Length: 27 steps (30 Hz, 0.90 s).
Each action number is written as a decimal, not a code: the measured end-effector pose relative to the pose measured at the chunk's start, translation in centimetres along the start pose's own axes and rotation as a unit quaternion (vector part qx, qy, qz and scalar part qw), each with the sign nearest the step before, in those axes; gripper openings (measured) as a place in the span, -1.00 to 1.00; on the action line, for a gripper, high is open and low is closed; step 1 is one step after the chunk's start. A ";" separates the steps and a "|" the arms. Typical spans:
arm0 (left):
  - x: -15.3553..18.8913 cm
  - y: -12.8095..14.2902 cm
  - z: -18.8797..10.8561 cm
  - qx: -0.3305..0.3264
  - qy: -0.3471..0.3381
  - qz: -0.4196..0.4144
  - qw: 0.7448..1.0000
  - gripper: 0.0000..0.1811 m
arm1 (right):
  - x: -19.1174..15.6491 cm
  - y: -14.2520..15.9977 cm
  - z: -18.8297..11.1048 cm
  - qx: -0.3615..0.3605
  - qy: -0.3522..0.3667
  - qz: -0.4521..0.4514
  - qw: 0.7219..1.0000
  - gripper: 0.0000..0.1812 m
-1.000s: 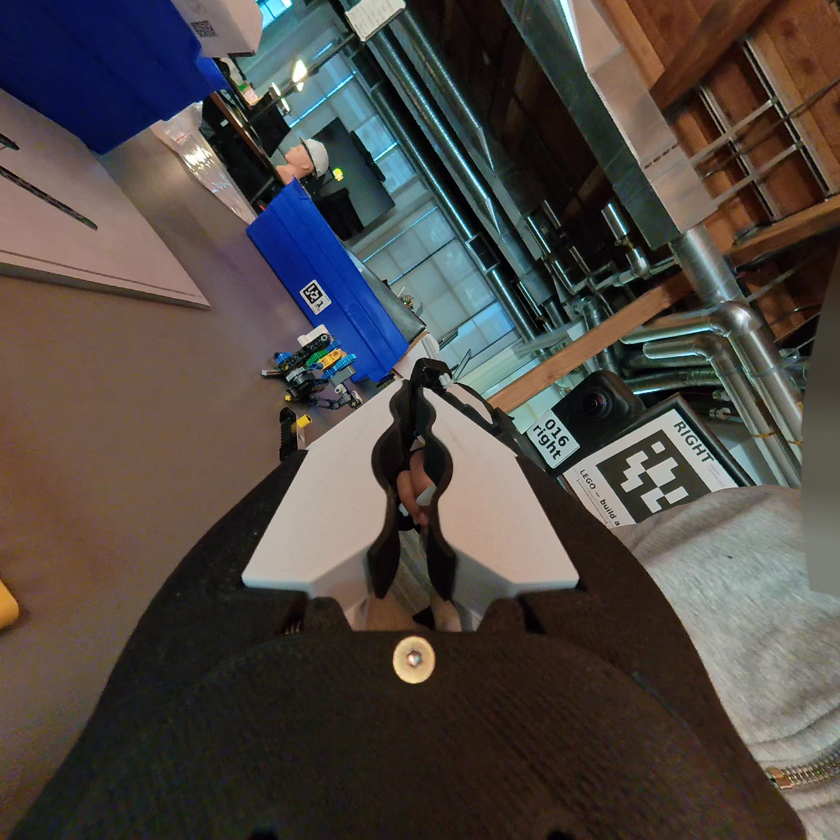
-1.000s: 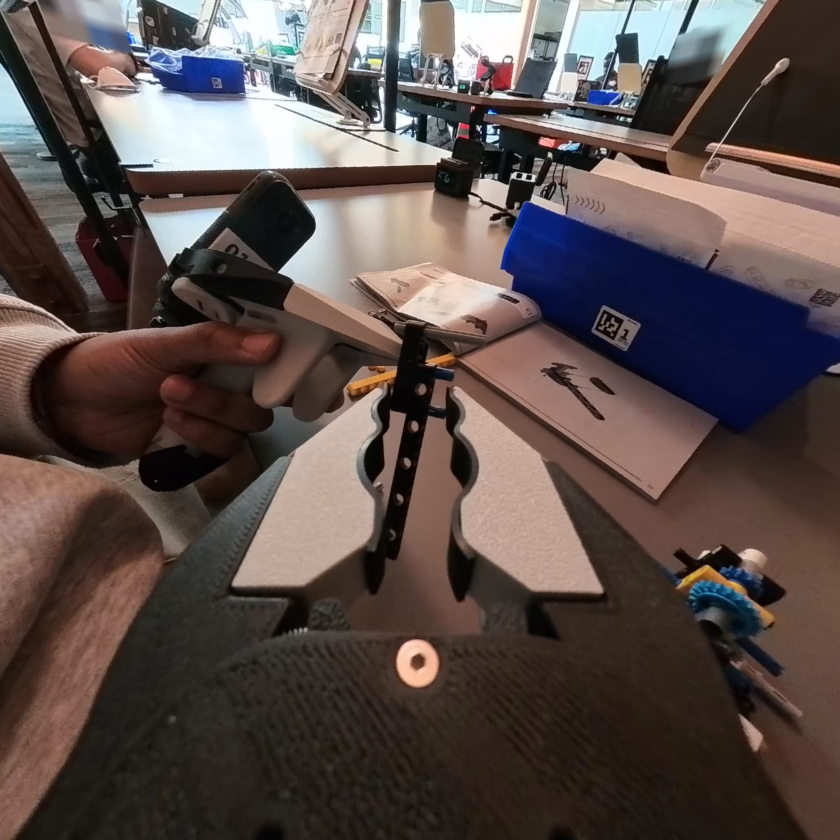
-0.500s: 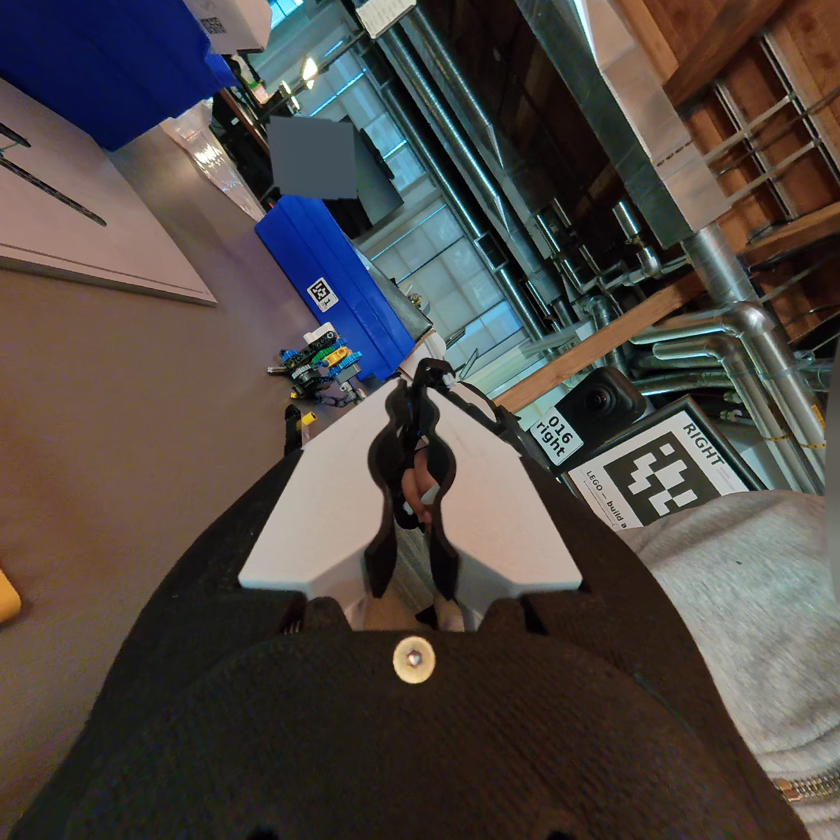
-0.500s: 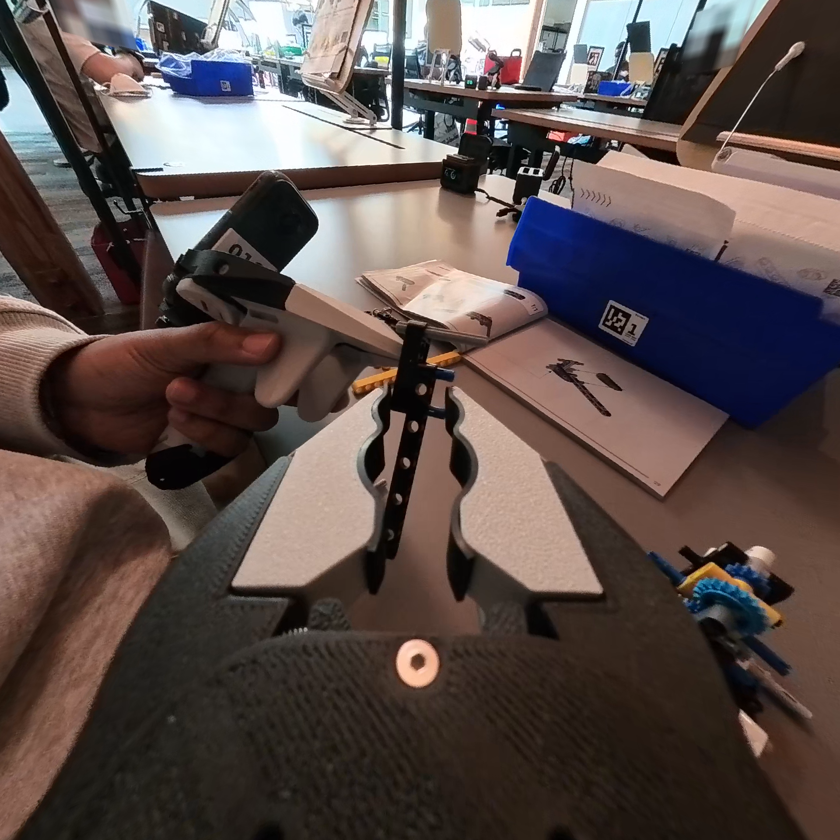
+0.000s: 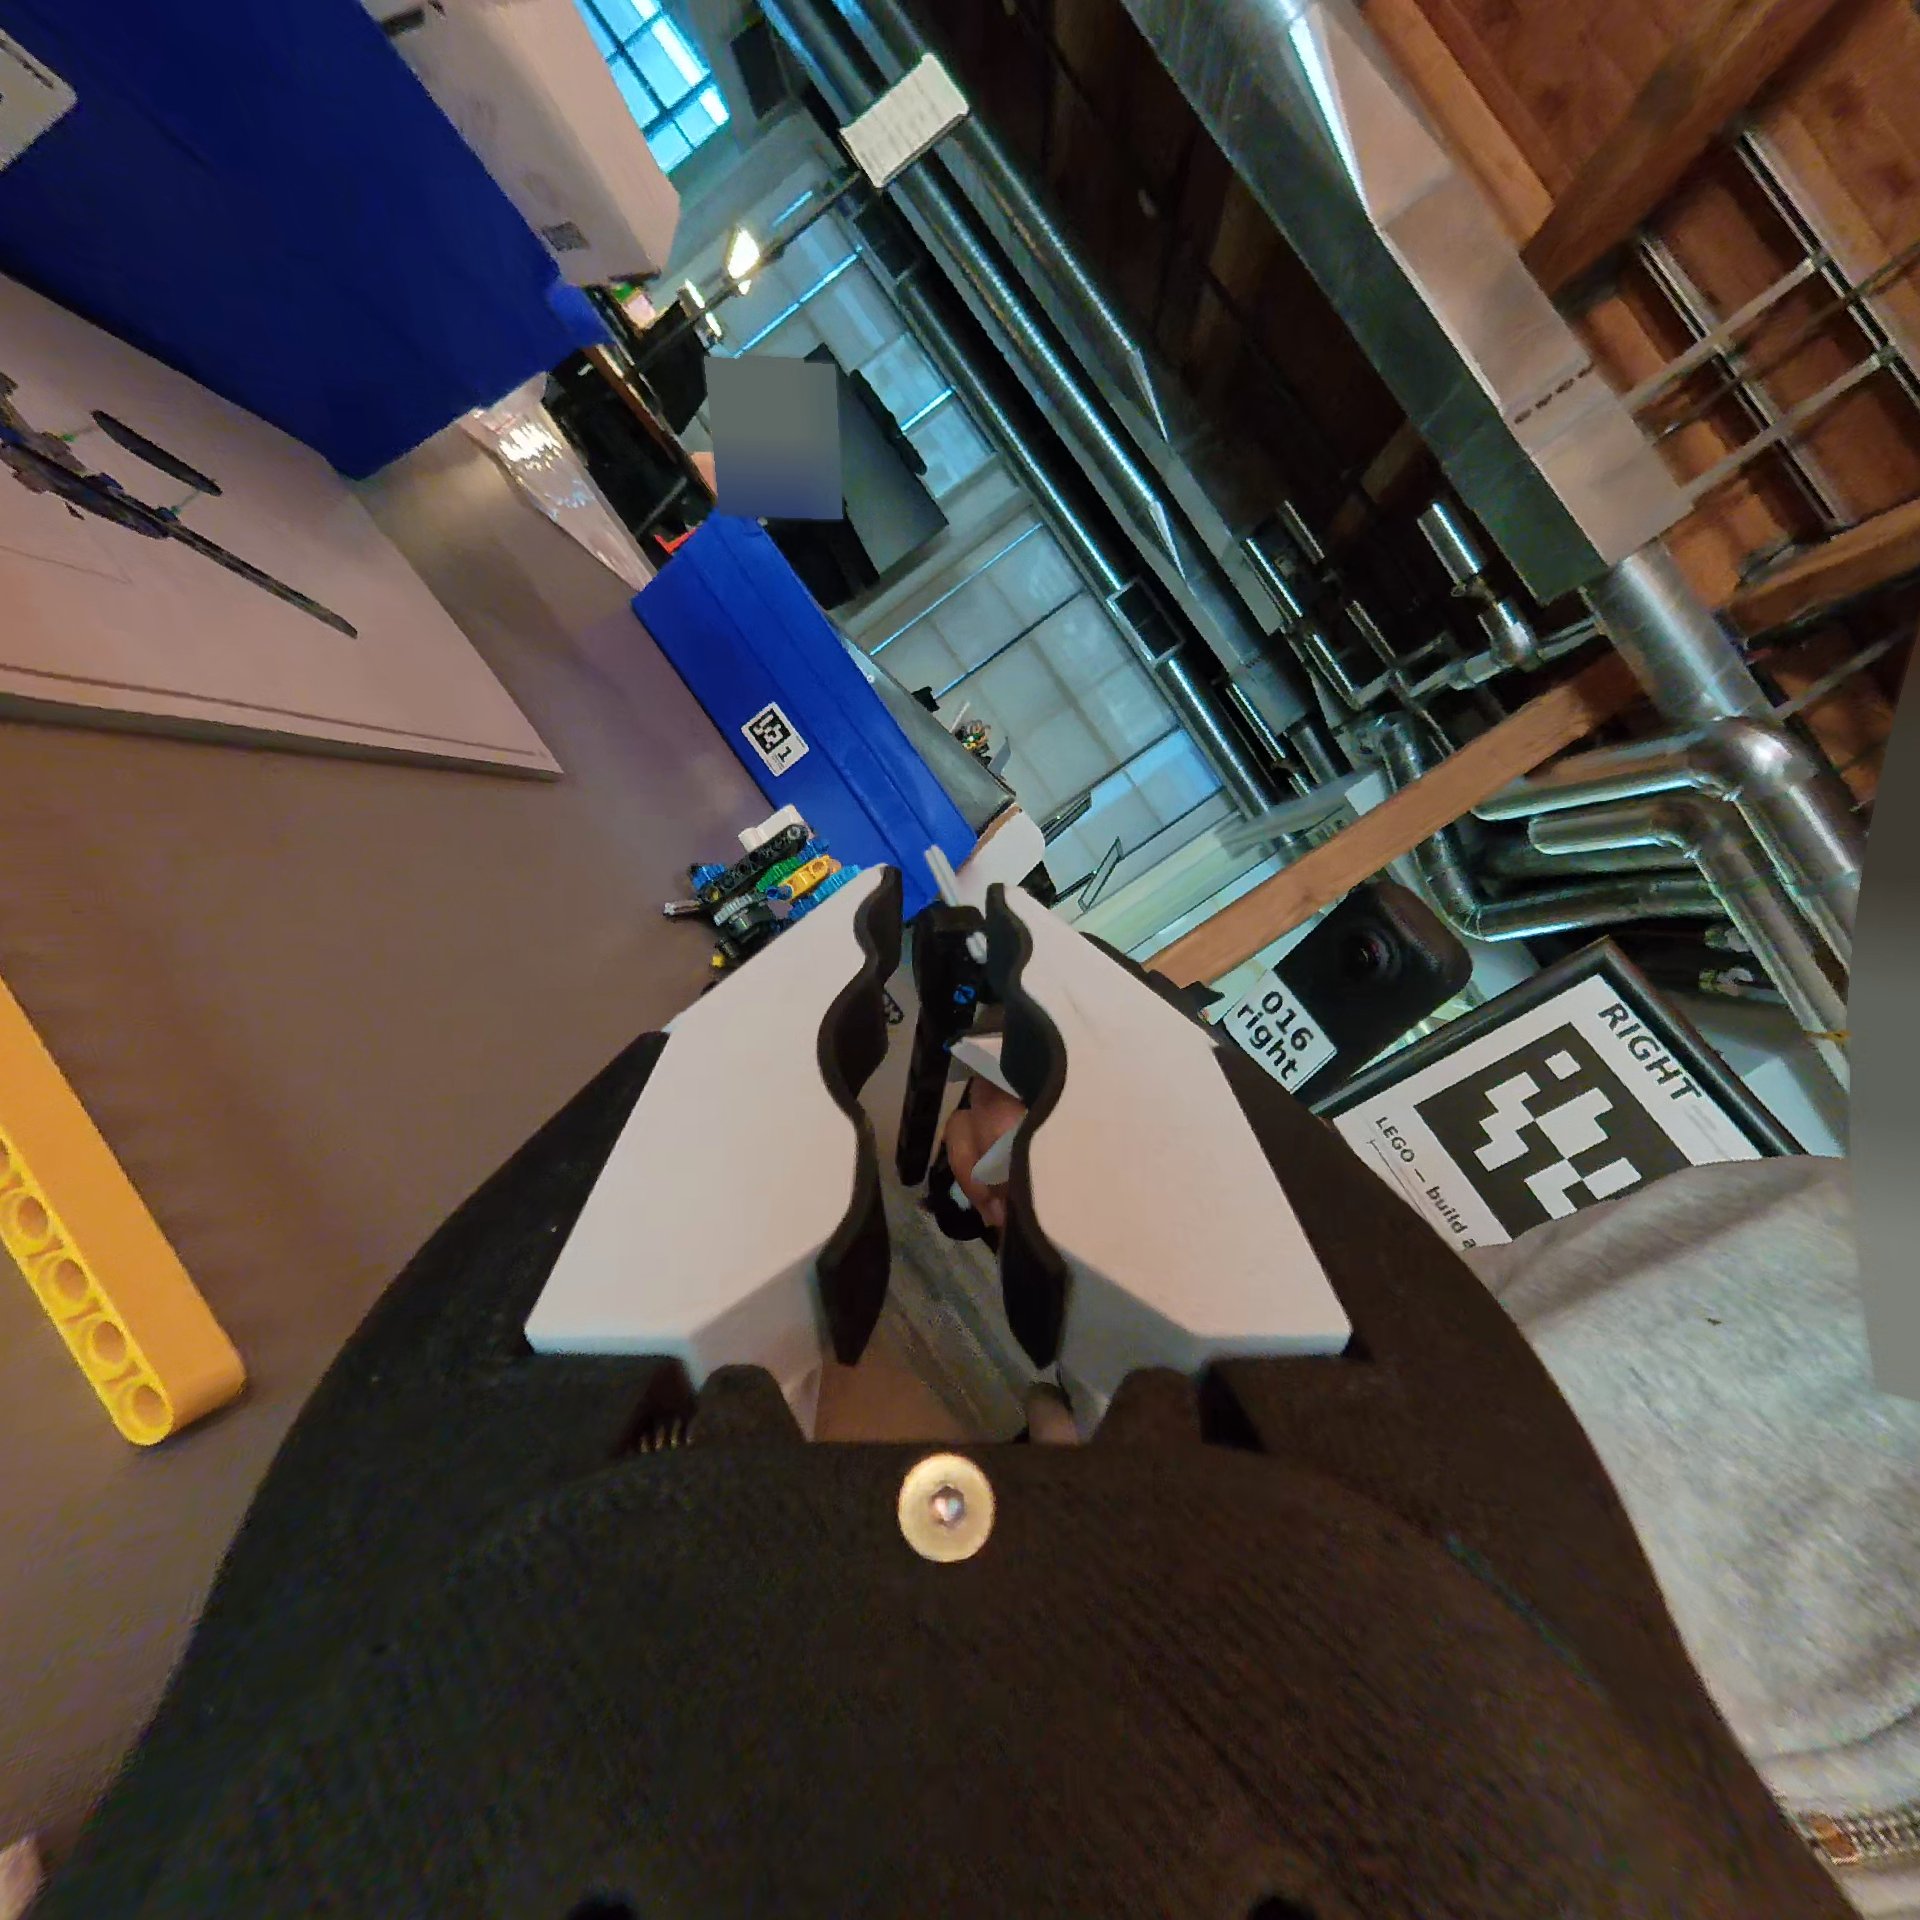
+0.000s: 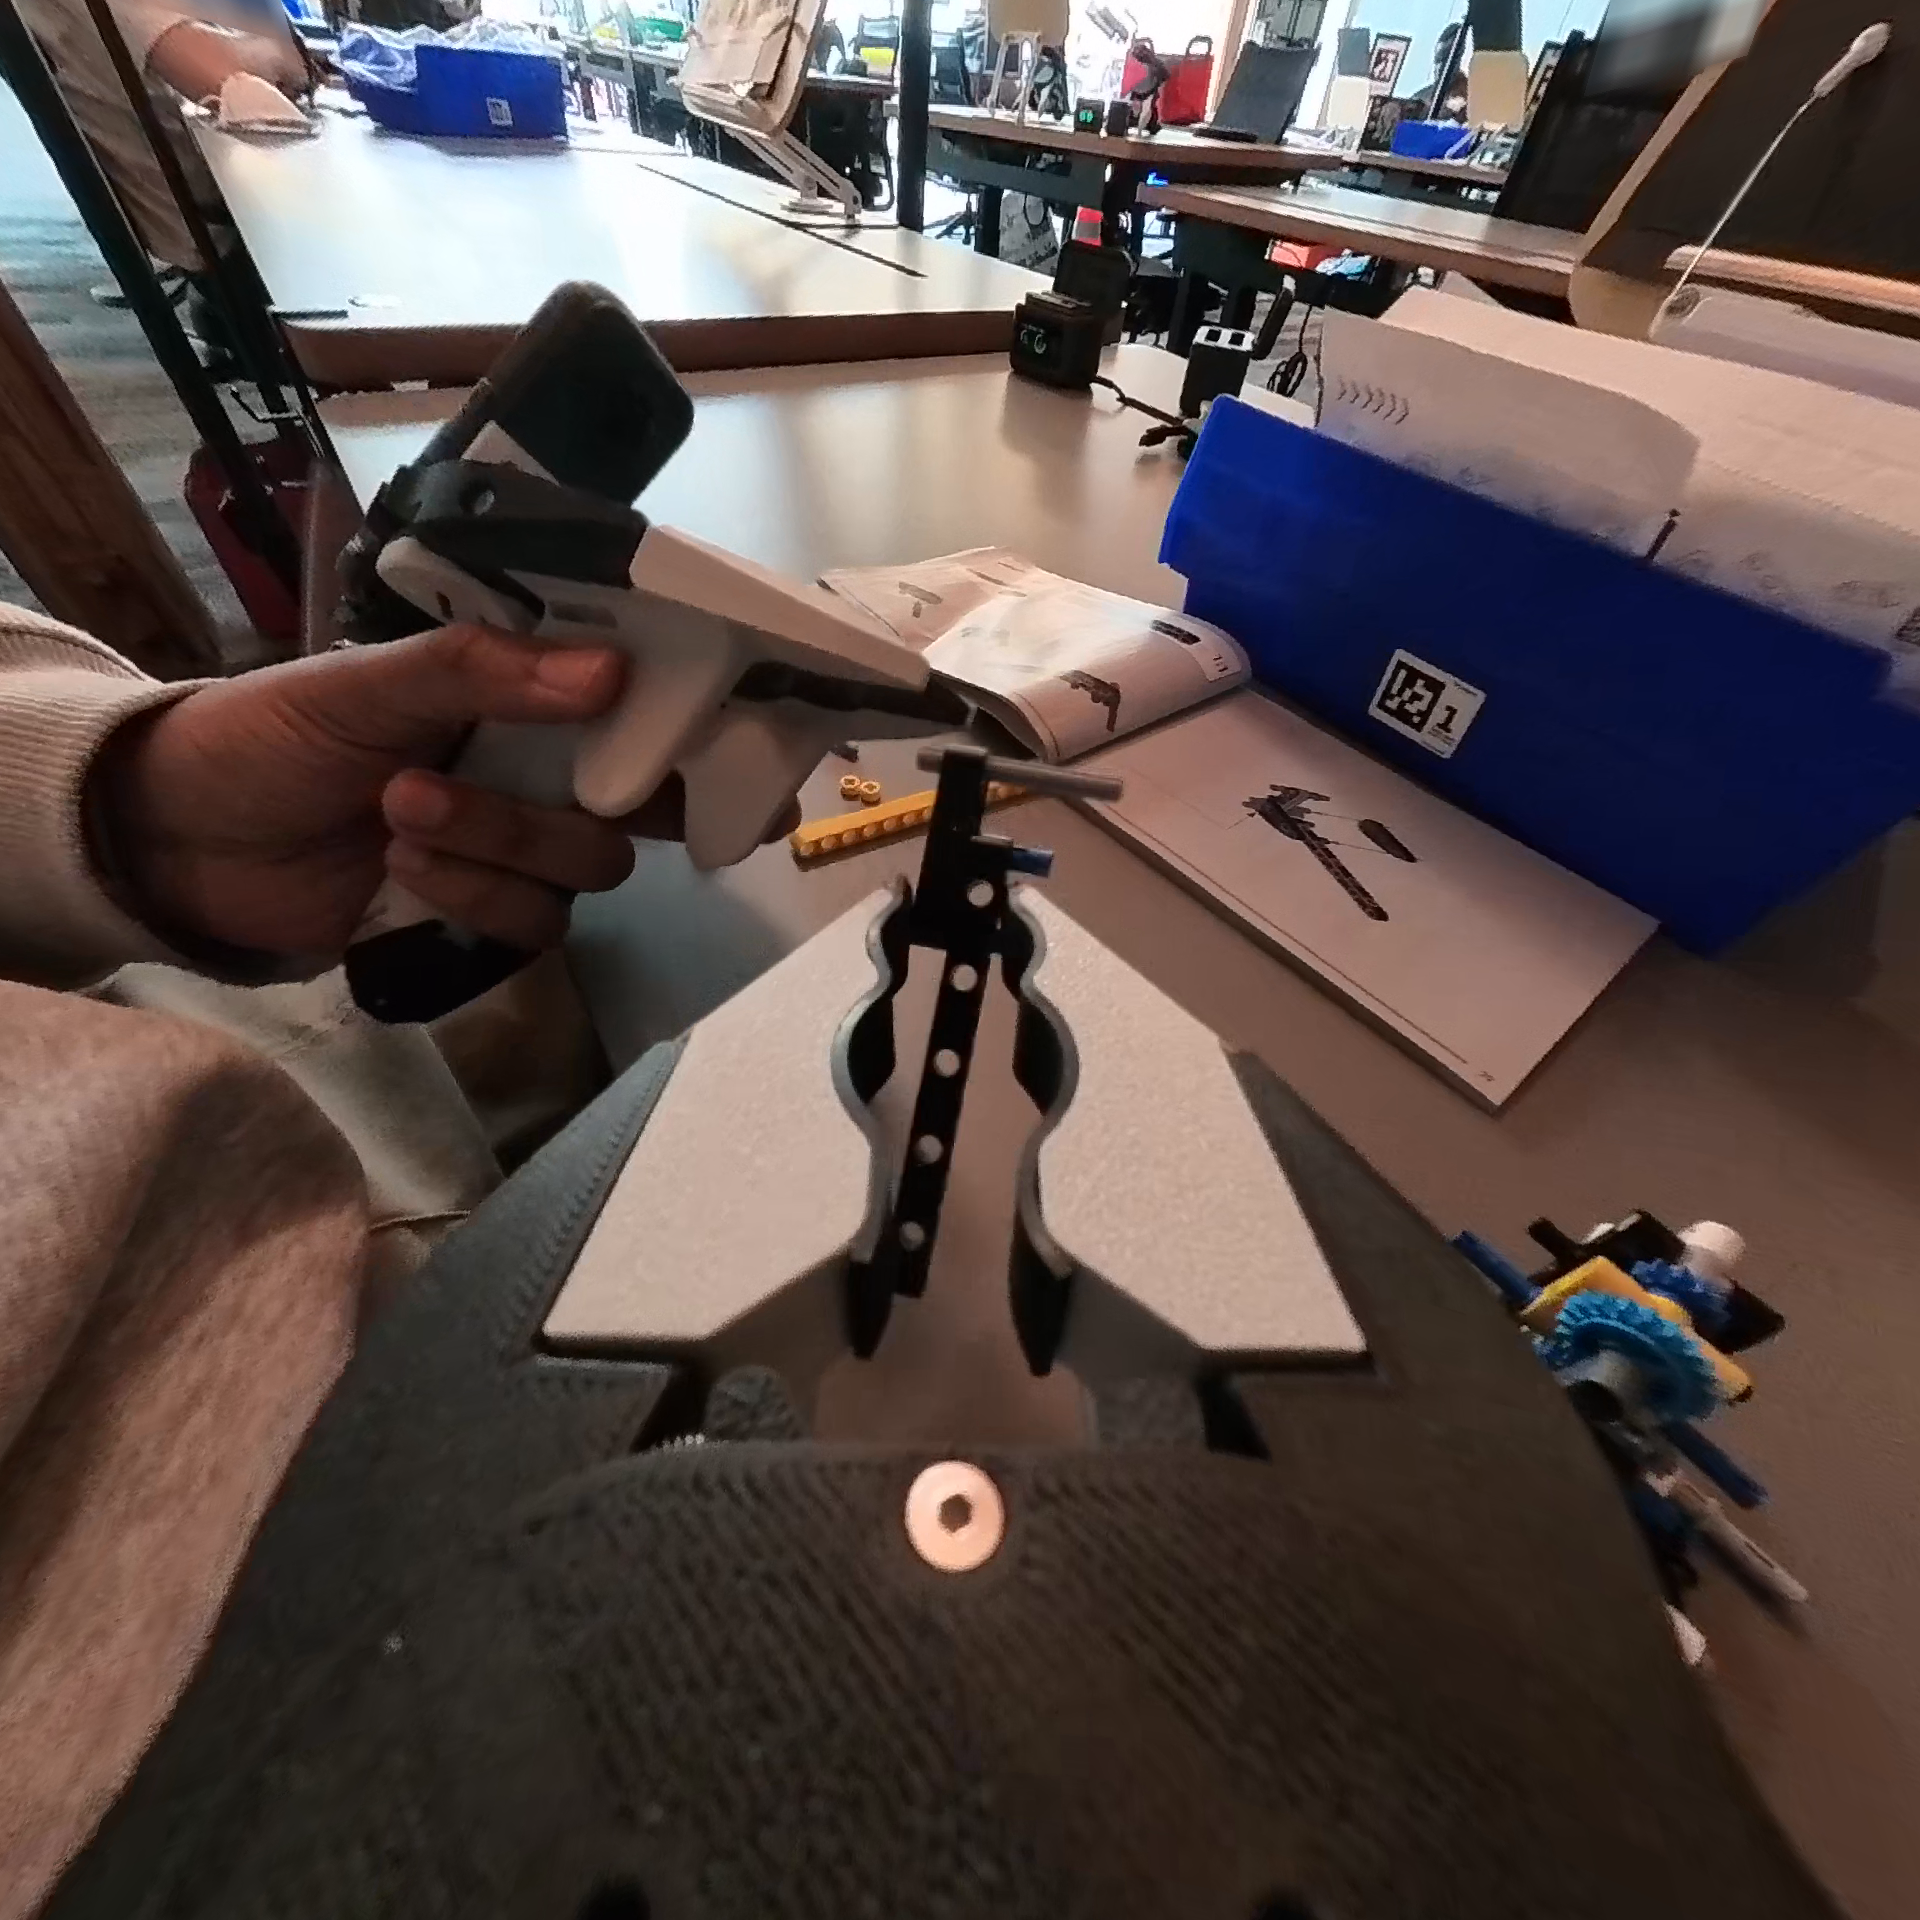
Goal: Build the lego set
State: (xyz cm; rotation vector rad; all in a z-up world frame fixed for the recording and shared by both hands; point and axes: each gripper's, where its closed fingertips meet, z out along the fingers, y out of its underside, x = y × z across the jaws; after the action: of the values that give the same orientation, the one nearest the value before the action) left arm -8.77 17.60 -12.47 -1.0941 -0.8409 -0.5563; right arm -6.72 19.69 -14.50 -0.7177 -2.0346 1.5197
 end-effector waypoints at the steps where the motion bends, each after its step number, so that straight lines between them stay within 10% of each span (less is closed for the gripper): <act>1: 0.0 -0.1 0.0 0.001 0.000 0.002 1.000 -0.87 | 0.0 0.1 0.0 -0.002 0.001 -0.001 1.000 -0.83; 27: 0.2 0.8 0.3 -0.053 -0.014 0.097 0.994 -0.83 | -0.5 4.5 1.0 -0.133 -0.007 -0.098 0.986 -0.82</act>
State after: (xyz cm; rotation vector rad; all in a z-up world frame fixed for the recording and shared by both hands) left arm -8.19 18.22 -12.70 -1.2690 -0.7261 -0.4271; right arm -6.54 19.70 -19.11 -0.5845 -2.2708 1.1592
